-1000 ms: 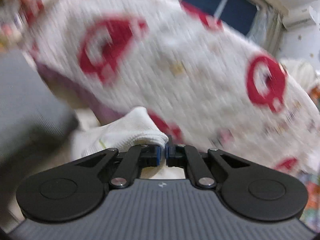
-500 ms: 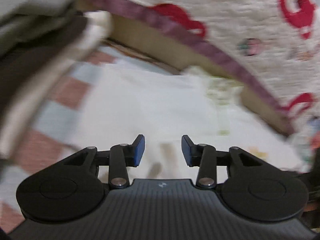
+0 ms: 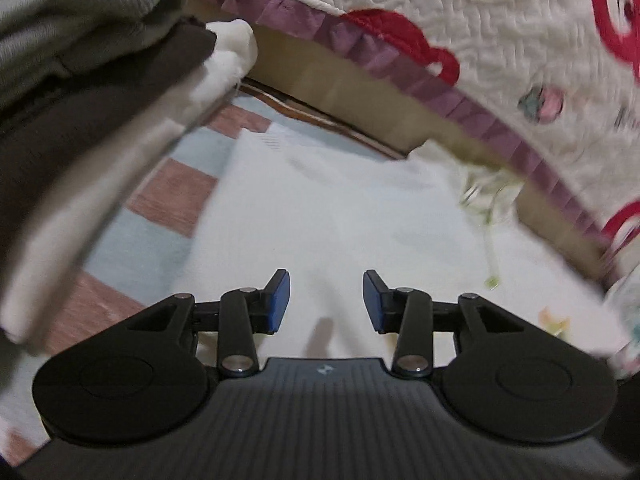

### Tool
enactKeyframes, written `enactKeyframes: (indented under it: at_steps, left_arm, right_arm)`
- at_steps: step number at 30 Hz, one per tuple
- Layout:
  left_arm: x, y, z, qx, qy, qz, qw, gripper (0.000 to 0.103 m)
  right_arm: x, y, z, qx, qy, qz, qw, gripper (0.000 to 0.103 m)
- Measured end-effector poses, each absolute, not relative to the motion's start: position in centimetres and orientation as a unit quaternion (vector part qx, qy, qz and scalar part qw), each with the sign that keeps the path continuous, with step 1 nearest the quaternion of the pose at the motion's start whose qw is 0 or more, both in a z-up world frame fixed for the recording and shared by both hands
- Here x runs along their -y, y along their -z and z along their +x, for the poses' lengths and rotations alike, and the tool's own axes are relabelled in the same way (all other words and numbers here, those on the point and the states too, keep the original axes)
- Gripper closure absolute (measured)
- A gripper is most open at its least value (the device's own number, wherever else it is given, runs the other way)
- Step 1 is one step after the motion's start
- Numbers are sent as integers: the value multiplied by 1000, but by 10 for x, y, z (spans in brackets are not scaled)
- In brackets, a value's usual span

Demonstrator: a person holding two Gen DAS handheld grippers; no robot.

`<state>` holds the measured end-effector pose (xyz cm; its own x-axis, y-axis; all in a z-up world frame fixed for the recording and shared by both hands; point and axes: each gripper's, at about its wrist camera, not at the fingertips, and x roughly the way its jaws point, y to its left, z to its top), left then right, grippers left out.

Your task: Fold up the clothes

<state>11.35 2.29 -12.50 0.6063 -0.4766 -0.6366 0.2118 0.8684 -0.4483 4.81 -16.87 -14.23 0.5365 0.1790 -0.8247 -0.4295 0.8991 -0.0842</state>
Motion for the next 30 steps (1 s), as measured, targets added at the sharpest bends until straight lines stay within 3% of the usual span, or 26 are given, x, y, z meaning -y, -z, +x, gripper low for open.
enactKeyframes:
  at_steps: [1, 2, 3, 5, 9, 11, 14, 20, 26, 30]
  left_arm:
    - [-26, 123, 113, -395, 195, -168, 882, 64]
    - [-29, 121, 112, -392, 194, -169, 883, 64]
    - [-32, 120, 111, -389, 192, -169, 885, 64]
    - [-40, 118, 112, -399, 187, -176, 880, 64]
    - [-50, 117, 113, -426, 185, -176, 868, 62]
    - [-47, 117, 113, -426, 171, -144, 876, 62]
    - [-42, 122, 114, -433, 164, -124, 878, 62]
    - [-13, 131, 108, -444, 183, -19, 877, 54]
    - [12, 144, 104, -443, 178, 61, 876, 54]
    - [22, 151, 105, -452, 173, 102, 869, 49]
  right_arm:
    - [175, 139, 49, -441, -175, -132, 870, 47]
    - [181, 136, 50, -433, -174, -124, 875, 72]
    - [189, 130, 51, -424, -174, -106, 883, 78]
    - [221, 96, 51, -382, -159, -37, 910, 81]
    - [290, 42, 35, -288, -92, 72, 950, 80]
    - [315, 42, 26, -274, -44, 72, 958, 80]
    - [343, 67, 21, -303, 14, 58, 951, 79]
    - [375, 111, 12, -350, 79, 218, 907, 67]
    - [385, 122, 15, -377, 130, 206, 893, 54]
    - [408, 128, 7, -383, 163, 234, 878, 54]
